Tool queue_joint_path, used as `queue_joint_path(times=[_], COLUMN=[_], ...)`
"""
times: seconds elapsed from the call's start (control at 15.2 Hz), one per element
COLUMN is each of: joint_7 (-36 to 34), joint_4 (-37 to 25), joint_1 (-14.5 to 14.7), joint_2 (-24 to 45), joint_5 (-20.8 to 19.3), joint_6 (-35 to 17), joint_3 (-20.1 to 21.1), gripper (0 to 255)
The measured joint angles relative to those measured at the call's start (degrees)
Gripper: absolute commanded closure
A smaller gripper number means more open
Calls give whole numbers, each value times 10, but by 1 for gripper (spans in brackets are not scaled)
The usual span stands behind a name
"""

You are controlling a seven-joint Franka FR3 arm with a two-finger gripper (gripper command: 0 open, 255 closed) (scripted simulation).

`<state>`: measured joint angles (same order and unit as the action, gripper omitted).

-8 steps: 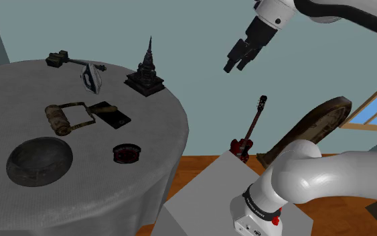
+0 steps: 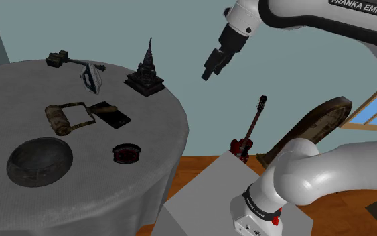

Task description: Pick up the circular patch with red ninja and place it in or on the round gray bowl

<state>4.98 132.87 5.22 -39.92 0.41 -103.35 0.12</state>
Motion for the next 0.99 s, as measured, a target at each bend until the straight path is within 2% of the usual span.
queue_joint_path(times=[0.99], joint_7=[87], joint_4=[-9], joint_1=[104], joint_2=[197], joint_5=[17], joint_6=[-149], joint_3=[82], gripper=[0])
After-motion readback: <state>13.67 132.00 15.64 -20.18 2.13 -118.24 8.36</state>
